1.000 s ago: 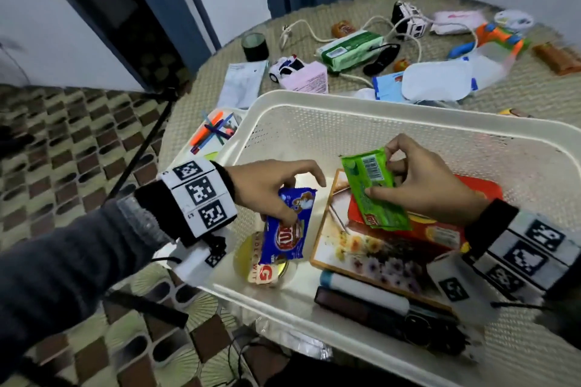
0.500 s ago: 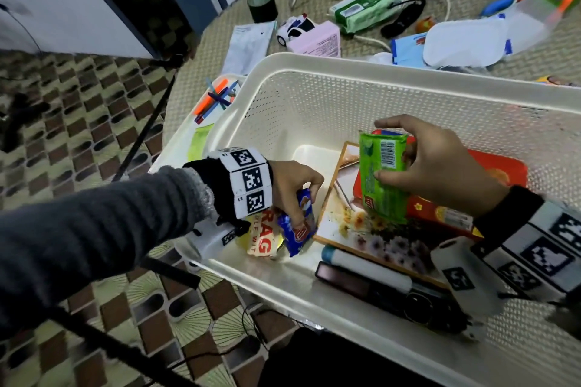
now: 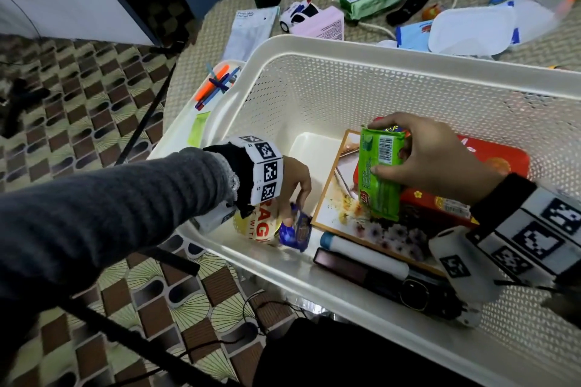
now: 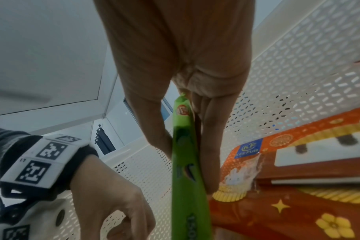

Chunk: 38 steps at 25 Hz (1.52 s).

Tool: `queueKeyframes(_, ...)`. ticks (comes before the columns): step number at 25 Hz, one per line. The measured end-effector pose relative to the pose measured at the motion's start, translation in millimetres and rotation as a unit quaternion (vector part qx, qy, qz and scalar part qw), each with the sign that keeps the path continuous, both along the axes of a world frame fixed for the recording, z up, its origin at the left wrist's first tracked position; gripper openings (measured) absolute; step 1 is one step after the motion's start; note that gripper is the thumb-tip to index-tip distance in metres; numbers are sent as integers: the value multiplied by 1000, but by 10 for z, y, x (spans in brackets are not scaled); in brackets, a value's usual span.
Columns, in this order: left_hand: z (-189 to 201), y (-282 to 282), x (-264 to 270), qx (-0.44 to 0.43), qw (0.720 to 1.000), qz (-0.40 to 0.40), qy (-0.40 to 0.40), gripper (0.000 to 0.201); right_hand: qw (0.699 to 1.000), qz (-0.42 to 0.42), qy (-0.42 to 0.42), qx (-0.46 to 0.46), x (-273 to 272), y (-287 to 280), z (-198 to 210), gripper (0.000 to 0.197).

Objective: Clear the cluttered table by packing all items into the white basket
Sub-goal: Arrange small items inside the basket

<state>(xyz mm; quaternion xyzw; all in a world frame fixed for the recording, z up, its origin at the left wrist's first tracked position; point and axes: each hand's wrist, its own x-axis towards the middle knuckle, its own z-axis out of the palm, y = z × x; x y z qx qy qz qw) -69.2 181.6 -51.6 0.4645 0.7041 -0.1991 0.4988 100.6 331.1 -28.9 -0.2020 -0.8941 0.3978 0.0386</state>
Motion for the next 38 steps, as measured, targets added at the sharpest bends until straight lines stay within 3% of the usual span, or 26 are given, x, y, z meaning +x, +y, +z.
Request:
queueKeyframes(3, -33, 19, 22, 25, 998, -54, 28, 24, 1000, -2, -1, -4, 10, -2, 5, 50)
queueKeyframes(8, -80, 28, 110, -7, 996, -78, 48, 44, 999, 9, -16, -29, 14, -40, -2, 54)
queueKeyframes(13, -122, 24, 172, -1, 997, -39, 72, 68, 997, 50, -58, -25, 15, -104, -14, 55)
queueKeyframes(19, -225, 48, 230, -10, 999, -28, 27, 48, 997, 45, -58, -29, 33, -88, 4, 53)
queueKeyframes(26, -188, 36, 95, -48, 998, -31, -14, 61, 996, 49, -54, -43, 25, -58, -23, 53)
queueKeyframes(32, -190, 39, 35, -63, 997, -43, -5, 52, 996, 31, -62, -53, 42, -97, -28, 48)
queueKeyframes(38, -267, 3, -89, -75, 996, -13, -38, 49, 969, 34, -132, -204, -30, -388, -285, 49)
